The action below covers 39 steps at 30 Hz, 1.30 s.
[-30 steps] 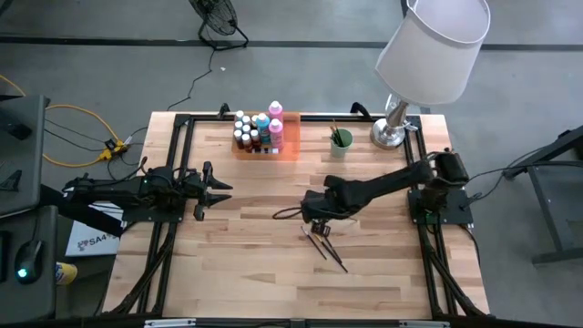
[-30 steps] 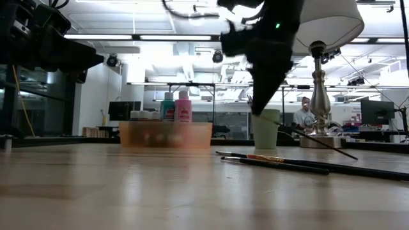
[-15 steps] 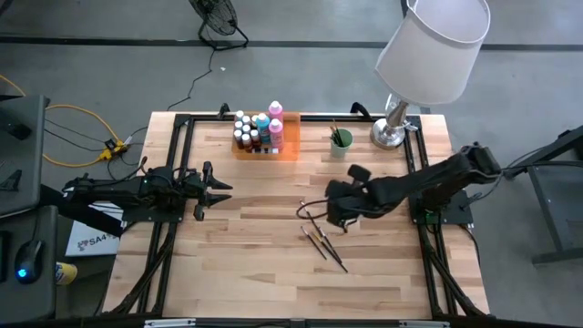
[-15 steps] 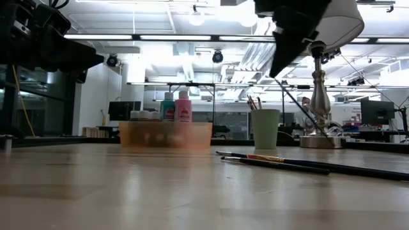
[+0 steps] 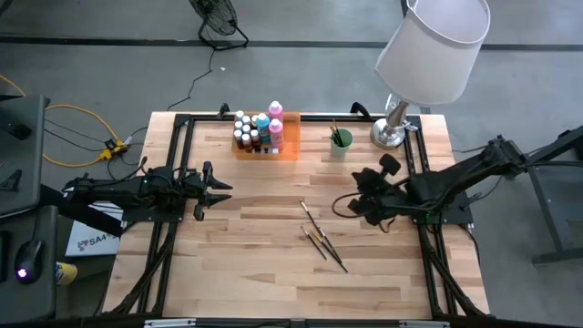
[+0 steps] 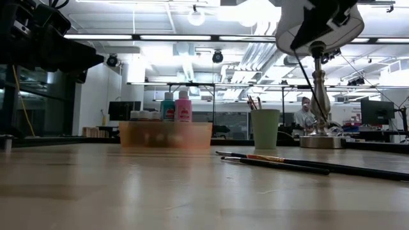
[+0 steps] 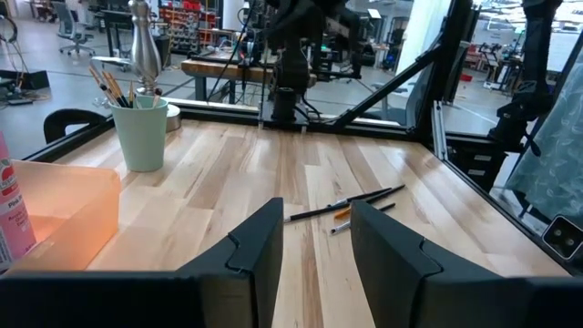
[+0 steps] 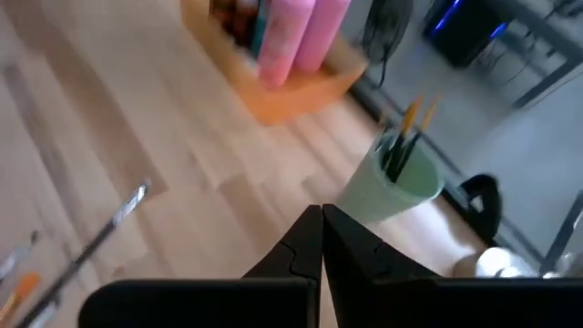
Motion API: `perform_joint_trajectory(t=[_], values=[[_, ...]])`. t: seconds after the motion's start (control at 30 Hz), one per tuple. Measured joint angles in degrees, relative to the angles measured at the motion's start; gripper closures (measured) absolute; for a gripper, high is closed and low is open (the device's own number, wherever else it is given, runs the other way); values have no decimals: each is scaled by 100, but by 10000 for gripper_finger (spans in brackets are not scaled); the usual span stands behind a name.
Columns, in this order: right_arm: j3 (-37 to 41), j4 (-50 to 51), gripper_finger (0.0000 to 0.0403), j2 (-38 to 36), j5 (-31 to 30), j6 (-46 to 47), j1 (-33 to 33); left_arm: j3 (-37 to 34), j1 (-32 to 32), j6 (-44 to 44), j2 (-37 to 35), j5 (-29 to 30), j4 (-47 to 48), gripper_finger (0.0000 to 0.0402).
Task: Pick & Place Paint Supplies
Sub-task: Put the gold paint brush into the green cup
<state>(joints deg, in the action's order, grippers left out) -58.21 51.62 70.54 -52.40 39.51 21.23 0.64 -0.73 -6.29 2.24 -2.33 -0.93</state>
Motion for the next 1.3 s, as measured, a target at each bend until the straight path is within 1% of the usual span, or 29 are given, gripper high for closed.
perform_joint_trajectory(t=[0.23, 0.4, 0.63, 0.8, 0.87, 1.03, 1.1, 1.2, 1.3], values=[[137, 13, 400, -422, -839, 108, 367, 0, 0, -2, 1, 0, 0, 275], [387, 0, 400, -780, -1456, 266, 531, 0, 2, -2, 2, 0, 0, 275], [816, -31, 399, -1480, -2003, 365, 689, 0, 0, -2, 2, -2, 0, 275], [986, -176, 399, -1875, -2292, 109, 679, 0, 1, -2, 0, 0, 2, 275], [1017, -423, 399, -1937, -2394, -62, 594, 0, 0, -2, 1, 0, 1, 275], [1039, -1353, 399, -1848, -2316, -965, 142, 0, 0, -2, 2, -1, 2, 275], [1038, -1752, 399, -1741, -2051, -1304, -144, 0, 2, -2, 2, -2, 2, 275], [1038, -2299, 399, -1552, -1493, -1644, -622, 0, 2, -2, 2, 0, 2, 275], [1038, -2808, 399, -1351, -1207, -2031, -985, 0, 1, -2, 2, 0, 1, 275]])
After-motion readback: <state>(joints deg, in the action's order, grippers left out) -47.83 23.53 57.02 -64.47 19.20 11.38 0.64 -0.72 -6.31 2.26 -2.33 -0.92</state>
